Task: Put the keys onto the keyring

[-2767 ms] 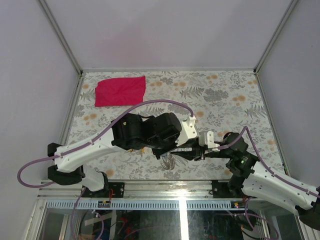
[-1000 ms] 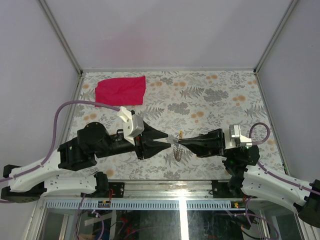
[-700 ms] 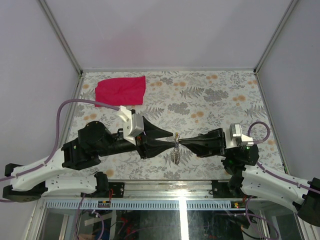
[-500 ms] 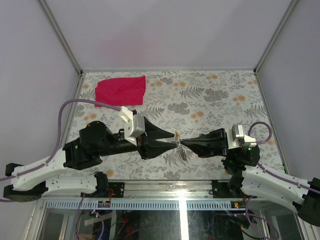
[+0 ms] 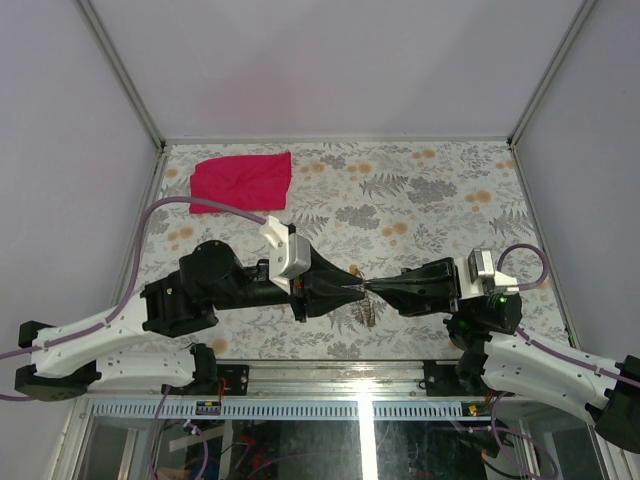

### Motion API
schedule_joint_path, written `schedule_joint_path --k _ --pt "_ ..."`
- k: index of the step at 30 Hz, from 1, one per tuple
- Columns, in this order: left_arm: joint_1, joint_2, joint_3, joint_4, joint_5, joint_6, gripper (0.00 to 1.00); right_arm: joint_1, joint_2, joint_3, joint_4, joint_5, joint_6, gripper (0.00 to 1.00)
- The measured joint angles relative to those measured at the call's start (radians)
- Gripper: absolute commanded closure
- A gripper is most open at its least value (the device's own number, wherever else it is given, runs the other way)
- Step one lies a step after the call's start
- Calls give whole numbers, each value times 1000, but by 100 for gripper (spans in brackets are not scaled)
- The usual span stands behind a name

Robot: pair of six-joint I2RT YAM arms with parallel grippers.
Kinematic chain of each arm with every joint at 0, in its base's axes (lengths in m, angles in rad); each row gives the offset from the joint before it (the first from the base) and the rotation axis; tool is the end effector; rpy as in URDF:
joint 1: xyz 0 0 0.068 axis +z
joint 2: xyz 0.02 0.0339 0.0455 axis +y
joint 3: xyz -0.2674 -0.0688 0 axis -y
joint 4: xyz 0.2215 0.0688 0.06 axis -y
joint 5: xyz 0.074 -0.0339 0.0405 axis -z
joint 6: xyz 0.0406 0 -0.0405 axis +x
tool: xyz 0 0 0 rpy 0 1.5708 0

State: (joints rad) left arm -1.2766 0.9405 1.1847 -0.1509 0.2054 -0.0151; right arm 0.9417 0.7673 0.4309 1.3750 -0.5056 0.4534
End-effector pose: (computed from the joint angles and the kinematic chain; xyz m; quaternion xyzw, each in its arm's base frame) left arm 0.0431 -0.1709 0.4519 0.4562 0.4962 -0.4978 0.5457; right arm 0.0500 0.1021 0.3770 -0.2957 0.1887 0.6504 0.6737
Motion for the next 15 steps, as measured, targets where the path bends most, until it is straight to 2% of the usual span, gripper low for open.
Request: schedule_joint_path --k 9,15 --pt "0 8 0 0 12 0 97 0 -3 0 -1 -3 2 100" --pt "0 9 3 0 13 0 100 0 -6 0 -2 -3 3 100"
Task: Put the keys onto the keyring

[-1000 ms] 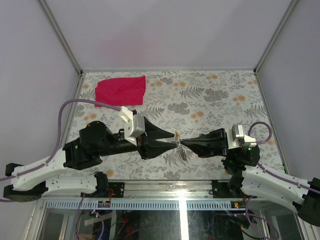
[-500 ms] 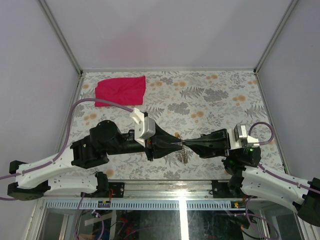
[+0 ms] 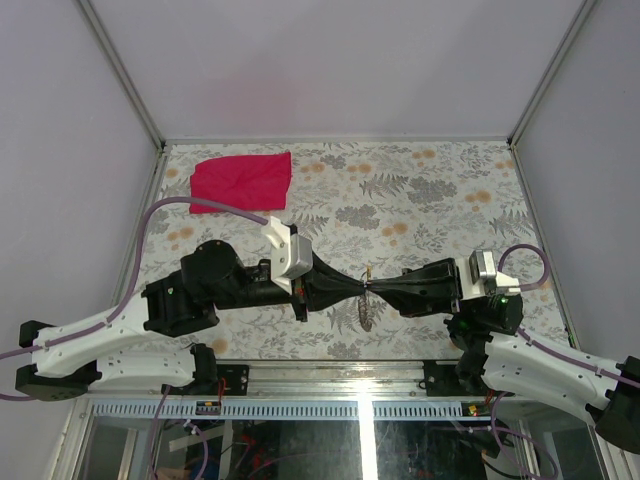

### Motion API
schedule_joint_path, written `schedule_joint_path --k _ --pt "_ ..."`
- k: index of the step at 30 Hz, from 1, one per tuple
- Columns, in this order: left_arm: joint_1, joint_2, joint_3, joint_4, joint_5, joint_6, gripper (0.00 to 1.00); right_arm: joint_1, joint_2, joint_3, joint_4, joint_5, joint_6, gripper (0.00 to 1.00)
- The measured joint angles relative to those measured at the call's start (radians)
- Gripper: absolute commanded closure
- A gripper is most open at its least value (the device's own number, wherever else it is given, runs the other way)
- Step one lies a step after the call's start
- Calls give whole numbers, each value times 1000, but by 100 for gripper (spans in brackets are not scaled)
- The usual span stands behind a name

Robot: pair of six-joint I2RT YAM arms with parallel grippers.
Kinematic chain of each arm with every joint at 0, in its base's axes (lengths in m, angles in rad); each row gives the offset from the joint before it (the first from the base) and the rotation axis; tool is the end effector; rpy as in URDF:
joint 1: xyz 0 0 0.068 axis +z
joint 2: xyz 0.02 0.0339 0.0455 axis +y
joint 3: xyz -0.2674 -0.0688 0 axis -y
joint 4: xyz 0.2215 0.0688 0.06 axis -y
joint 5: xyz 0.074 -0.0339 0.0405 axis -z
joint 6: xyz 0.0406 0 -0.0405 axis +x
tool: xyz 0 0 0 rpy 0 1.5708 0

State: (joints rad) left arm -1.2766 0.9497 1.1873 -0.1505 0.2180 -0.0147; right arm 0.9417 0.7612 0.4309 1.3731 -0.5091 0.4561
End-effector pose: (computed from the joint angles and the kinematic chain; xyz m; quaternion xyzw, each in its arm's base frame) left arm 0.0434 -0.1736 0.4513 0.4610 0.4950 -0.4997 0.5411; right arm 0.0490 0.1010 0.3774 -0.2967 0.1867 0.6514 0.6729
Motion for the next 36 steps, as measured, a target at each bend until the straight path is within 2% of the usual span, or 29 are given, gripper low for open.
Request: schedule_joint_path --k 4,9,17,24,31,36 --pt "0 1 4 -3 0 0 100 0 -2 0 -3 0 0 100" --pt "0 16 35 -48 0 2 100 0 -34 0 -61 -1 -27 91" --pt "0 58 150 -225 0 18 100 1 -180 11 -341 2 -175 80" --pt "0 109 285 -396 0 53 100 1 -278 55 -606 4 -318 75" --pt "0 205 376 -575 -1 93 100 1 -296 146 -878 -6 -424 68" --pt "0 253 424 -683 -11 115 100 1 -293 186 -986 -30 -457 68"
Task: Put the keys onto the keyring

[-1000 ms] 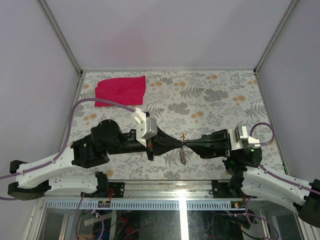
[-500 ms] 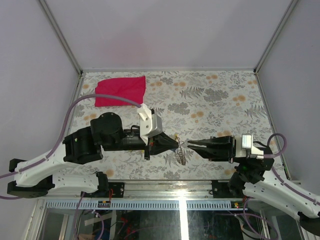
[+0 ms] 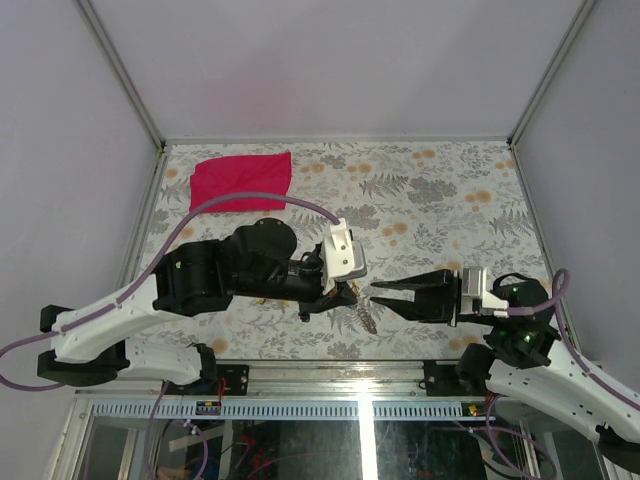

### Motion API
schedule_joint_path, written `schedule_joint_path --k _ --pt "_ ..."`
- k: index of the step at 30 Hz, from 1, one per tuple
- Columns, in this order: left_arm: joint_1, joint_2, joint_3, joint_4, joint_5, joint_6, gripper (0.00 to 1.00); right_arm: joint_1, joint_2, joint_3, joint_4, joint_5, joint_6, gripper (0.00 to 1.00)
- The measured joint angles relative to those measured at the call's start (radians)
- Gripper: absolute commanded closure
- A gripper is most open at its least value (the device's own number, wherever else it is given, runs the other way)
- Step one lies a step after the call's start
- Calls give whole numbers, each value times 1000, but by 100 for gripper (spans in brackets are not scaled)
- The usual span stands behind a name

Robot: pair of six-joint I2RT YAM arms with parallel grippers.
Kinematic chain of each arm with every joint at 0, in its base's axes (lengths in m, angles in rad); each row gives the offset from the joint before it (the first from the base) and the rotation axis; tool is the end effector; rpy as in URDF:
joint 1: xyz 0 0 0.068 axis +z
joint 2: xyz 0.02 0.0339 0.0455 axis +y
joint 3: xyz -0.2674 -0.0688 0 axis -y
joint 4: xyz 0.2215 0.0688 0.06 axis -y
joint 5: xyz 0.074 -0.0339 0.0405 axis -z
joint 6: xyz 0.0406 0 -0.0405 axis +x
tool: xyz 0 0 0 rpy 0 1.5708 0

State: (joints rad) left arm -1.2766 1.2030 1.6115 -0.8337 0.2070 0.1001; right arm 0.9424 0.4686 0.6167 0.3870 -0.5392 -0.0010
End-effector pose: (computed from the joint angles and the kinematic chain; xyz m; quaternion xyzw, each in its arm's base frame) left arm 0.0520 -0.2004 0.4592 0.5743 0.6100 -0.3714 0.4003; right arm 0.0333 0.0812 0.3818 -0.4230 0.3199 0.4973 0.6866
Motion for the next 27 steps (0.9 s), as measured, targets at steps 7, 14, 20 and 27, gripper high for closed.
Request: schedule_joint_path --k 7,14,20,27 --pt "0 11 33 -59 -8 18 100 0 22 15 -81 -41 -16 68" --pt "0 23 43 -84 -8 29 100 0 51 16 -95 -61 -14 67" --pt "0 30 43 -90 -7 31 100 0 70 16 -81 -82 -6 71" --pt "0 31 43 -105 -7 32 100 0 97 16 -44 -102 15 83"
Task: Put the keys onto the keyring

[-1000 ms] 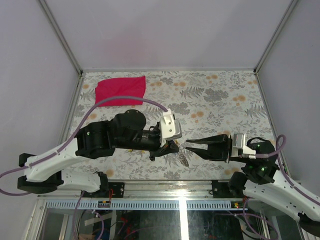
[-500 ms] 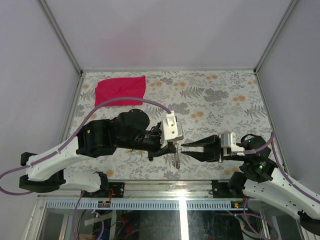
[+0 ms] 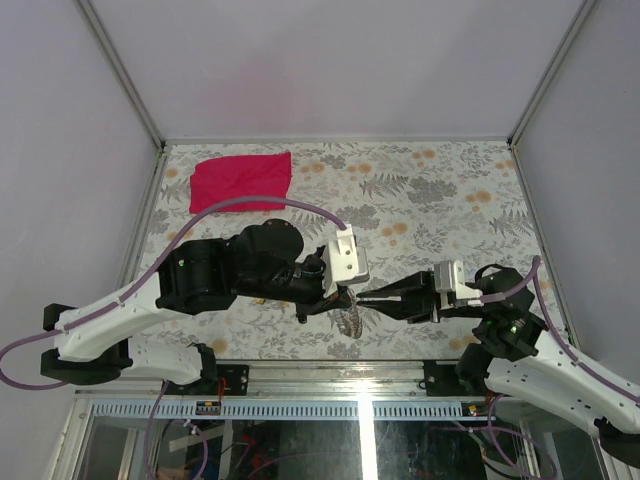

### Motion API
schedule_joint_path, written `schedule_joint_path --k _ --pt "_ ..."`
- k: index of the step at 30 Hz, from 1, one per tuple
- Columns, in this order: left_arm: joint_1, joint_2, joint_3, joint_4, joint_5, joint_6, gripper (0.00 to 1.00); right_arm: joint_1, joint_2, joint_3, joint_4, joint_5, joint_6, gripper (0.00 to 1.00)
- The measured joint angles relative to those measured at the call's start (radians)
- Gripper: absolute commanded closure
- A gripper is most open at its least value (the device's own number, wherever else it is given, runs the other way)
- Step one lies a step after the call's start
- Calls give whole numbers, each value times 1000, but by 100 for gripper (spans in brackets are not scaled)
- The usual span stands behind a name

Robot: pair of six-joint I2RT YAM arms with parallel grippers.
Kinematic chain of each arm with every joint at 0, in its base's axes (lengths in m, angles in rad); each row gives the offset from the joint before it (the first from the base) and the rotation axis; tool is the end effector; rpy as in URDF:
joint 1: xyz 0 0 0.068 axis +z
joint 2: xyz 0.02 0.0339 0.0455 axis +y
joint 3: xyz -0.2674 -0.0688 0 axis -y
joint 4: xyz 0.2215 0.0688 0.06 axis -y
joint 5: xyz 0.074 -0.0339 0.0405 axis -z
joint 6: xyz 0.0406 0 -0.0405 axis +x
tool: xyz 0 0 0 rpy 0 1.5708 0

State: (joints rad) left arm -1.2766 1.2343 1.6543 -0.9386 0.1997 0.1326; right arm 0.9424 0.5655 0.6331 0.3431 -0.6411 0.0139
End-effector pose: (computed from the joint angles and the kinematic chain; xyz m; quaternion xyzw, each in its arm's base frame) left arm 0.0527 -0.2017 0.4546 0.5955 0.6231 -0.3430 0.3735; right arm 0.0443 0.1023 0.3741 -0.4686 0.3471 0.5186 0.6253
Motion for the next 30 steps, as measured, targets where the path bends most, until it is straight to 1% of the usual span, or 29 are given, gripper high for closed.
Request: schedule_joint_path --k 4,9,12,13,17,18,22,30 --pt "0 0 0 -3 0 0 100 0 16 0 28 -10 16 92" --pt "0 0 0 -11 0 1 100 0 27 0 37 -16 23 100" --pt "0 0 0 -13 -2 2 100 0 28 0 37 -18 23 100" --pt "0 0 0 -13 -5 2 97 0 28 0 36 -18 23 100" --pt "0 -2 0 -12 -22 2 78 0 27 0 36 -19 23 100" --pt "0 -3 0 -10 -25 2 76 0 27 0 36 -19 23 100" --pt "0 -30 -7 13 -35 0 69 0 14 -4 42 -14 23 100" --pt "0 -140 -94 105 -50 -24 61 0 -5 -60 199 0 76 100"
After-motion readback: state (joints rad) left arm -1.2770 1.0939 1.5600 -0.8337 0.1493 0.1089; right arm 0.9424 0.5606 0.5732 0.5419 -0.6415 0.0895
